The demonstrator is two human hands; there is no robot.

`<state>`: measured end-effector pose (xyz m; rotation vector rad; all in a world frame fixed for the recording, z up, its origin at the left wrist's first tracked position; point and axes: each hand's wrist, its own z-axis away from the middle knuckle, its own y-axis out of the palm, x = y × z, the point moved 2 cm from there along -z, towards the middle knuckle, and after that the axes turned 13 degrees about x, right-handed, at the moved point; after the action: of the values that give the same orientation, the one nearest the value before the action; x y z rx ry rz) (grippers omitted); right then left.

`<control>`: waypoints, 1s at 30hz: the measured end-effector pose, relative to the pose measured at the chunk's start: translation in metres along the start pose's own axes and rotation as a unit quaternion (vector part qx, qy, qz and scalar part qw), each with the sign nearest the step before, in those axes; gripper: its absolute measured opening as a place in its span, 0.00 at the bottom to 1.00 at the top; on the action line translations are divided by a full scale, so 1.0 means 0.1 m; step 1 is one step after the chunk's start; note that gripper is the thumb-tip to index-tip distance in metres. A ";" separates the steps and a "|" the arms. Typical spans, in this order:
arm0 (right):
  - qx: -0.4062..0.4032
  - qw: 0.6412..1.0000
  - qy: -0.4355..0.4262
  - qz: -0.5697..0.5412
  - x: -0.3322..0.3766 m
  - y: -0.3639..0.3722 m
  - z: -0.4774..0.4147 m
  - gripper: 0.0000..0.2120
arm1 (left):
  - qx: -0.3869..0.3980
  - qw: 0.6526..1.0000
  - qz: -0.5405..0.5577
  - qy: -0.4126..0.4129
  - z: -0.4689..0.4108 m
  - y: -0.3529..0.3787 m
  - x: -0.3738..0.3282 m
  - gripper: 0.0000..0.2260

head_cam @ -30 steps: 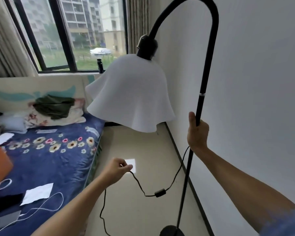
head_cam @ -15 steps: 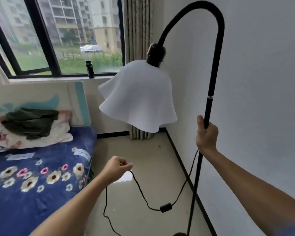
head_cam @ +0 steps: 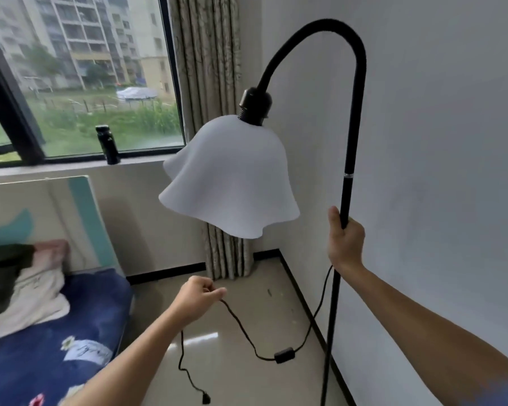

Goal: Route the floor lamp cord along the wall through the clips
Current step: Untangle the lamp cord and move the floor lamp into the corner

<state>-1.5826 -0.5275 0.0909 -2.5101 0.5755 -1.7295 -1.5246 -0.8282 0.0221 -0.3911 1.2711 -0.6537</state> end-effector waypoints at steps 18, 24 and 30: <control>-0.027 1.000 -0.006 -0.004 -1.02 1.94 -3.61 0.26 | 0.052 0.998 0.031 0.031 -4.08 -1.62 -0.03 0.17; -0.059 0.998 -0.009 -0.023 -1.32 2.29 -4.71 0.25 | 0.073 0.996 0.015 0.040 -5.24 -1.94 -0.18 0.15; -0.034 0.997 -0.015 -0.062 -1.80 2.74 -5.66 0.25 | 0.052 0.998 0.017 0.014 -6.26 -2.09 -0.28 0.16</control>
<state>-2.2292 -0.6261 0.0786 -2.6669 0.4932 -1.7363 -2.1786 -0.9175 0.0039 -0.2749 1.2618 -0.6967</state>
